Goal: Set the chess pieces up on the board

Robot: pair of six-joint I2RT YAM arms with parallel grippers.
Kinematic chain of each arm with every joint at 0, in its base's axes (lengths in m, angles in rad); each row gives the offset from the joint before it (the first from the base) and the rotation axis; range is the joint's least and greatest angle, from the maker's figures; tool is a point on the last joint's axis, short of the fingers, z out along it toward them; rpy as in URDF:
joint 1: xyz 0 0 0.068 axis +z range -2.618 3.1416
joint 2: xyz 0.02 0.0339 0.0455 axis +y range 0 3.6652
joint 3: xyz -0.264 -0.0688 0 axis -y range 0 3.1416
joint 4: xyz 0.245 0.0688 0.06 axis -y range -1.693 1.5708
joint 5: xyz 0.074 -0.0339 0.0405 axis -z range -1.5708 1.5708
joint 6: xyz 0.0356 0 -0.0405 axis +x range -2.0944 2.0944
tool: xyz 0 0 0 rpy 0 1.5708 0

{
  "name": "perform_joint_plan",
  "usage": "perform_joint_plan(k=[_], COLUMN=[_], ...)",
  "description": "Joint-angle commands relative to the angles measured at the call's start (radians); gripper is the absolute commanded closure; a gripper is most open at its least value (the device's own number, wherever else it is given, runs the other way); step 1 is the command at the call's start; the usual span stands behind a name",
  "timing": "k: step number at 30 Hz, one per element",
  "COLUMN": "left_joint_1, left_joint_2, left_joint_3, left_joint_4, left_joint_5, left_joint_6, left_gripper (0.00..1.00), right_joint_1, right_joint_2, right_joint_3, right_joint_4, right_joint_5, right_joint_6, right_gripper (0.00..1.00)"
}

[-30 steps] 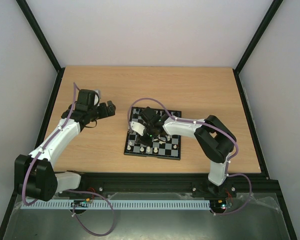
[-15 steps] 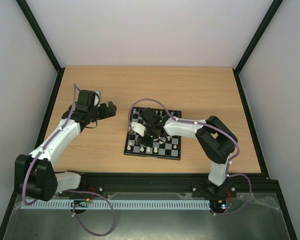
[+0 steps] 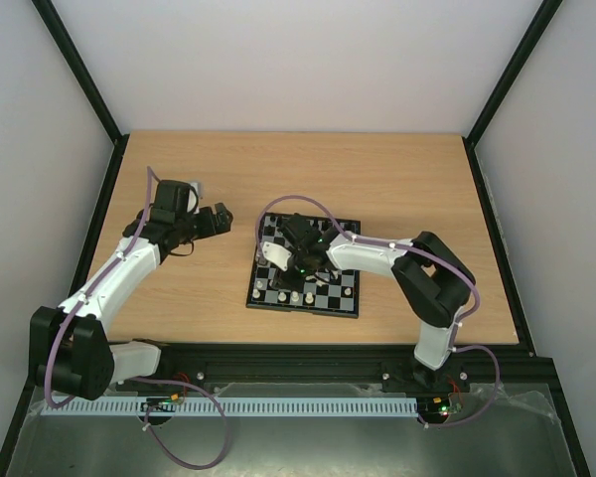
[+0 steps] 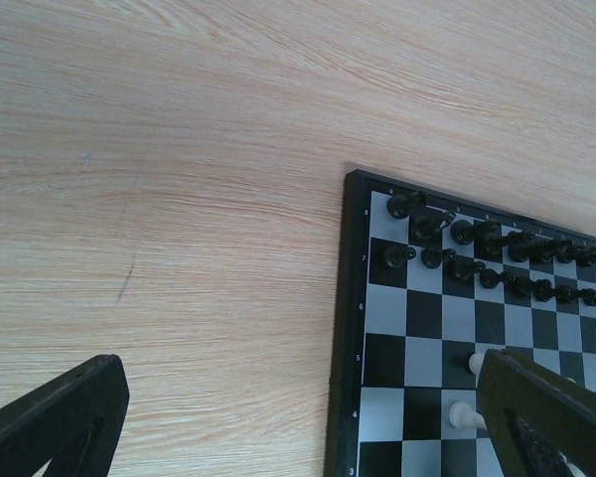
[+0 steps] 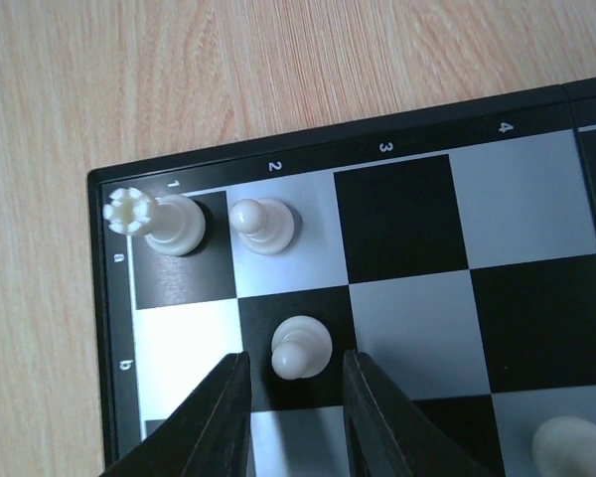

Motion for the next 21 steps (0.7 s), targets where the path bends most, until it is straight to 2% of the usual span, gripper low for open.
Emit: perform_joint_plan(k=[1,5,10,14,19,21], left_joint_1=[0.005,-0.026,-0.172,-0.298,-0.361,-0.356], left_joint_2=[-0.022,-0.019,0.079,0.090,0.060,0.117], left_joint_3=[0.005,0.042,0.182,0.185,0.150,0.175], left_joint_4=[0.019,0.012,-0.128,-0.086,0.051,0.009], left_joint_5=[0.039,0.061,-0.136,-0.243,-0.358,-0.454], left_joint_6=[0.037,0.103,0.202,0.259,0.207,0.108], left_gripper=[0.01,0.01,0.01,0.01,0.01,0.01], right_joint_1=[0.003,-0.009,-0.067,-0.158,-0.268,-0.311], right_joint_2=[-0.094,-0.161,-0.275,-0.404,-0.564,-0.617], right_joint_3=[0.052,0.075,0.062,-0.014,-0.153,-0.212], right_joint_4=[-0.072,-0.094,-0.124,-0.116,-0.099,-0.091], right_joint_5=[-0.031,-0.019,-0.006,-0.005,0.037,0.039], right_joint_6=[0.025,0.034,0.070,0.121,0.150,0.166], right_gripper=[0.73,0.71,0.70,0.67,0.65,0.63])
